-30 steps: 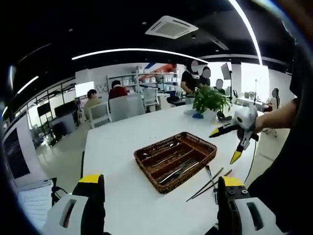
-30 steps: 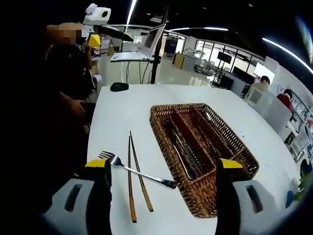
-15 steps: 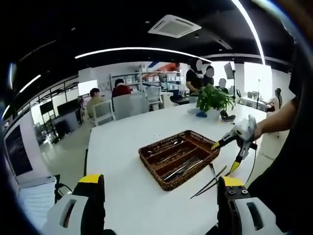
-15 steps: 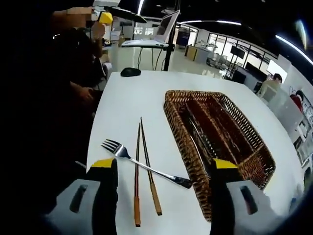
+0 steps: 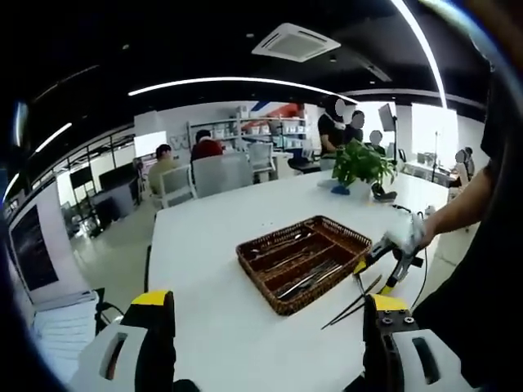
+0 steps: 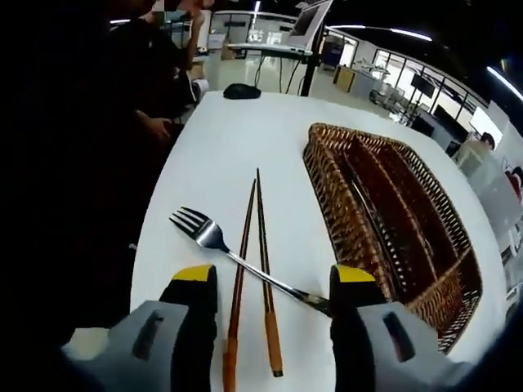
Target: Arrange the knives, forks, and spoons in their matching storage slots by inserting each utensil handle-first until every utensil is classified and aligned in the correct compartment
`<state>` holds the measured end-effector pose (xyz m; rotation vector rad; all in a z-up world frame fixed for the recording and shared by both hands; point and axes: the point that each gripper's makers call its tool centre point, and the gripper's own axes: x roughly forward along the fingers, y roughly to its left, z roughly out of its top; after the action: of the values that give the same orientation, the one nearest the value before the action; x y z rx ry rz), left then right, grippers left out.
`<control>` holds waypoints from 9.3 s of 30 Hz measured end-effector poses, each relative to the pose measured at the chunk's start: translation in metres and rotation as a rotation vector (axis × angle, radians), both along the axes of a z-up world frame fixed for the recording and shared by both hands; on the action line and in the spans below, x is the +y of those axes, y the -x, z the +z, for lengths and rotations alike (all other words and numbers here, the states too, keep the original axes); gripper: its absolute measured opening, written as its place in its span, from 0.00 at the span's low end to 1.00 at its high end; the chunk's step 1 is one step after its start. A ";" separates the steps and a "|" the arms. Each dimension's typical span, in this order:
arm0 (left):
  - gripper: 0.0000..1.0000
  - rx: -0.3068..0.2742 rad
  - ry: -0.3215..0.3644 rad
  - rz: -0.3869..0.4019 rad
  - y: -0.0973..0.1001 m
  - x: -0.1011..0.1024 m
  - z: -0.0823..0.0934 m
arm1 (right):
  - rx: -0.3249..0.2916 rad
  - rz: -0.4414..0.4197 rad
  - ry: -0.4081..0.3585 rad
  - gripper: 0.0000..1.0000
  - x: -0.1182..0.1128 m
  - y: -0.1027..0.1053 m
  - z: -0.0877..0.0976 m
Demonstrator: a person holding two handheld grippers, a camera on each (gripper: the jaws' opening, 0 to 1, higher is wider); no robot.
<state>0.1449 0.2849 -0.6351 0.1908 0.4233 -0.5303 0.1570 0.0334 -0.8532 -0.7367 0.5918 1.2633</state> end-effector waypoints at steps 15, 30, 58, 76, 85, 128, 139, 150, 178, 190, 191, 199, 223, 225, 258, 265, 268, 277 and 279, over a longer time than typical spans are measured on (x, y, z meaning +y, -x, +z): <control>1.00 0.006 -0.006 0.001 -0.006 0.000 -0.001 | -0.009 0.047 0.011 0.28 0.016 0.005 -0.010; 1.00 0.015 -0.011 0.006 -0.010 0.000 -0.003 | -0.038 0.069 0.003 0.05 0.030 -0.010 -0.007; 1.00 0.032 -0.018 0.005 -0.021 0.007 -0.005 | 0.070 0.059 -0.001 0.03 0.023 -0.030 -0.010; 1.00 0.035 -0.020 0.010 -0.017 0.018 -0.007 | 0.079 0.121 0.038 0.07 0.032 -0.026 -0.018; 1.00 0.038 -0.019 0.024 -0.014 0.024 -0.008 | 0.101 0.129 0.011 0.01 0.036 -0.026 -0.017; 1.00 -0.001 0.008 -0.022 -0.024 -0.009 -0.003 | 0.081 0.035 0.104 0.00 0.012 -0.041 0.076; 1.00 -0.006 0.008 -0.052 -0.016 -0.022 -0.001 | 0.018 0.015 0.124 0.00 0.003 -0.044 0.112; 1.00 0.025 0.033 -0.078 -0.007 -0.035 -0.004 | -0.023 0.010 0.137 0.00 -0.006 -0.044 0.135; 1.00 0.033 0.029 -0.102 -0.013 -0.038 -0.005 | -0.067 0.054 0.177 0.00 0.002 -0.049 0.163; 1.00 0.047 0.032 -0.096 -0.013 -0.034 -0.011 | -0.081 0.066 0.191 0.00 0.012 -0.066 0.160; 1.00 0.049 0.032 -0.094 -0.013 -0.032 -0.012 | -0.083 0.067 0.190 0.00 0.013 -0.068 0.161; 1.00 0.053 0.036 -0.084 -0.013 -0.025 -0.013 | -0.091 0.078 0.195 0.00 0.022 -0.084 0.163; 1.00 0.061 0.054 -0.082 -0.013 -0.018 -0.019 | -0.094 0.120 0.219 0.00 0.047 -0.130 0.154; 1.00 0.061 0.055 -0.082 -0.013 -0.018 -0.019 | -0.090 0.118 0.225 0.00 0.048 -0.134 0.153; 1.00 0.068 0.040 -0.072 -0.015 -0.006 -0.019 | 0.015 0.126 0.368 0.00 0.057 -0.192 0.112; 1.00 0.078 0.045 -0.069 -0.015 -0.004 -0.021 | 0.029 0.123 0.382 0.00 0.057 -0.194 0.102; 1.00 0.080 0.047 -0.066 -0.016 -0.003 -0.021 | 0.033 0.121 0.385 0.00 0.059 -0.194 0.098; 1.00 0.071 0.039 -0.079 -0.019 -0.004 -0.021 | 0.035 0.116 0.382 0.00 0.061 -0.194 0.081; 1.00 0.068 0.045 -0.083 -0.020 -0.004 -0.020 | 0.037 0.113 0.380 0.00 0.061 -0.195 0.077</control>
<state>0.1652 0.2808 -0.6547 0.1479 0.4709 -0.6281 0.3516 0.0947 -0.7759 -1.0753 0.8435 1.2847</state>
